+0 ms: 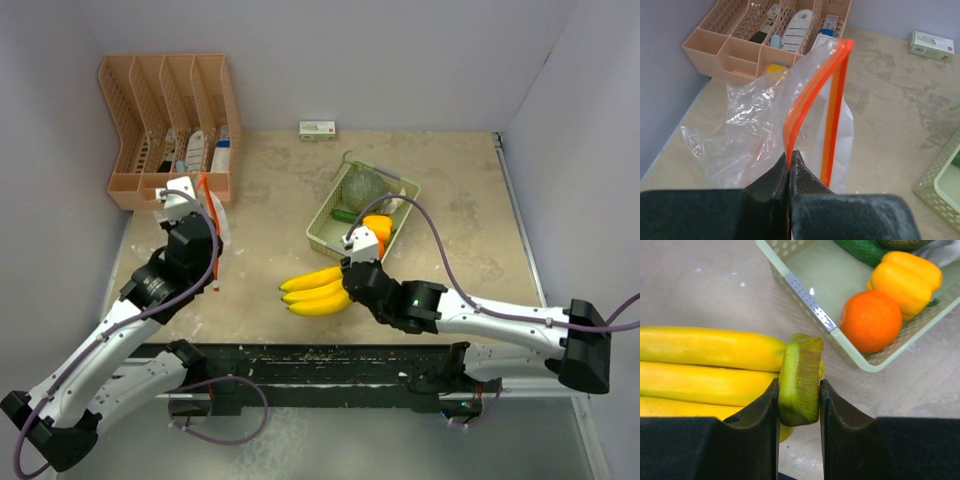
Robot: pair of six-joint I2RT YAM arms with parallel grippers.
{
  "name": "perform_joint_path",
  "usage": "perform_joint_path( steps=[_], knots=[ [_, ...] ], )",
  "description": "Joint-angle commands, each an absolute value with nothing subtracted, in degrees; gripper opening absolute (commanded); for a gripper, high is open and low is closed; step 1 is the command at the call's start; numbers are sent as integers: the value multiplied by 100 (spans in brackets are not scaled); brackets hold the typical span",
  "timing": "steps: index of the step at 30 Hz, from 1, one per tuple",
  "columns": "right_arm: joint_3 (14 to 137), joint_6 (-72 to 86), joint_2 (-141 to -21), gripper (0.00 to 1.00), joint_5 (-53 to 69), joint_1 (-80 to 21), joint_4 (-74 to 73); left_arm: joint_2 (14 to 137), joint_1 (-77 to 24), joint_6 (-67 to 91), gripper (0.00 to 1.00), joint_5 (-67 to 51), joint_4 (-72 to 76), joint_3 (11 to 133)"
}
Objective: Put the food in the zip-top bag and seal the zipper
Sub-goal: Place the fake fruit in the zipper food storage bag.
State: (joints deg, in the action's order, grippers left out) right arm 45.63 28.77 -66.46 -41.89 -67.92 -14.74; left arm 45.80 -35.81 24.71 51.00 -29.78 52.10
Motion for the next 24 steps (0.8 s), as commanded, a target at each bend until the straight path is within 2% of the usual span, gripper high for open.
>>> perform_joint_path(
  steps=[1,6,10,16,20,24],
  knots=[
    [4503,3199,-6077,0,-3512,-6784,-513,5014,-3607,2351,0,5140,-2582,4881],
    [4490,3524,-6241,0,-2833,-6704,490,5463,-3612,2538,0,4463,-1451,4014],
    [4425,3892,-6461,0,-2910,-6639,930,5427,-3610,2559,0,3975,-619,3383],
    [3764,4499,-6402,0,-3335,-6498,1976,5102,-3608,2880,0,3610,-539,3134],
    [3613,4834,-6338,0,-3817,-6386,2165,4570,-3610,3188,0,3433,-786,3072],
    [3586,5030,-6468,0,-3801,-6195,2416,3940,-3607,3350,0,3274,-879,2917]
  ],
)
